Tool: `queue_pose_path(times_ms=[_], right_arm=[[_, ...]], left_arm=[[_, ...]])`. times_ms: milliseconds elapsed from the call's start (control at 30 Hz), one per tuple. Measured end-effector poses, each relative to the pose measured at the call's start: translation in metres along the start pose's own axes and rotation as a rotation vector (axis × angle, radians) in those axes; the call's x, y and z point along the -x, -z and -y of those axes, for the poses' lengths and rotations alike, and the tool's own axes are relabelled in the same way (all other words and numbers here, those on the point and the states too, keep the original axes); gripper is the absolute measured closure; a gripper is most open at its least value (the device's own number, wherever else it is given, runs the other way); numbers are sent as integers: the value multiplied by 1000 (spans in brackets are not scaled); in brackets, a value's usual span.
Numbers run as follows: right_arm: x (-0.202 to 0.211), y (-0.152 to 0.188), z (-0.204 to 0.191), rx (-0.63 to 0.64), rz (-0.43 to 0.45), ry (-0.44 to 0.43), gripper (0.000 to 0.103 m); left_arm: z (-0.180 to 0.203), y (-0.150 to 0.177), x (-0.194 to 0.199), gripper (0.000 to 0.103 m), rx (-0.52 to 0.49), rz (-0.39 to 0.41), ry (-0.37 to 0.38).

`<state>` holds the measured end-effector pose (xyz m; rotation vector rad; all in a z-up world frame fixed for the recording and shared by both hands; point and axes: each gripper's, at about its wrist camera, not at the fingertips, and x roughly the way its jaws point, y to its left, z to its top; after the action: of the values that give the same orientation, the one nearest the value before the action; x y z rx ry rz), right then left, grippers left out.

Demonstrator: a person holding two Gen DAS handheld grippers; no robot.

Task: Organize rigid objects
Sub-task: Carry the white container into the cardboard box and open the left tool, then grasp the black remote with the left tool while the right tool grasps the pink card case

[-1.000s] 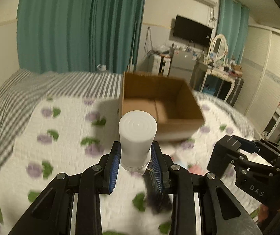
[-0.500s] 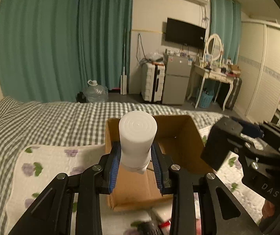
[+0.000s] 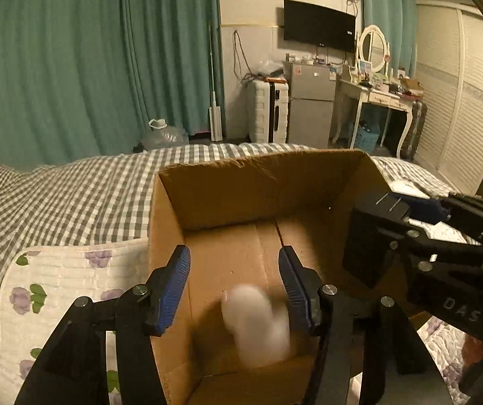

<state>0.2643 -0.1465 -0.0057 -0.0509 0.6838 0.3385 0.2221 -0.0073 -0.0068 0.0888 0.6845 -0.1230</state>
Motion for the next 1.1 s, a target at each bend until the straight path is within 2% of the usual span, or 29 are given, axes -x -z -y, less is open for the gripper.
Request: queue_pose_path(times_ms=[133,167,233,367,467,533,633,767,867,1100], right_arm=[[3,2,-3,-12,-8,-1,60],[7,1,-2,-16,3,1,57],[22,-5,0,-34,51,17,30],[61,-11,4,-46,110,38,28],[98,-2,2,-29,126,53,25],[119,13,-1,-24,131,59,21],[142,46,-9,-13,120,79,20],[148,97,-18,2,51,100,20],[139,130,-22,-4,-39,83,19],[94,190,-53,116,-229,92,20]], left_arm=[[-9,-3,18,45,27,8,-11],[-11,-3,26,45,32,13,-11],[-16,-1,41,43,40,21,-20],[-26,8,79,42,66,35,-50],[-31,20,106,41,92,41,-58],[-31,31,121,41,91,47,-74],[-31,52,135,41,99,28,-81],[-27,88,140,41,113,-21,-75],[-23,119,135,41,132,-69,-73],[-20,173,108,41,137,-189,-89]])
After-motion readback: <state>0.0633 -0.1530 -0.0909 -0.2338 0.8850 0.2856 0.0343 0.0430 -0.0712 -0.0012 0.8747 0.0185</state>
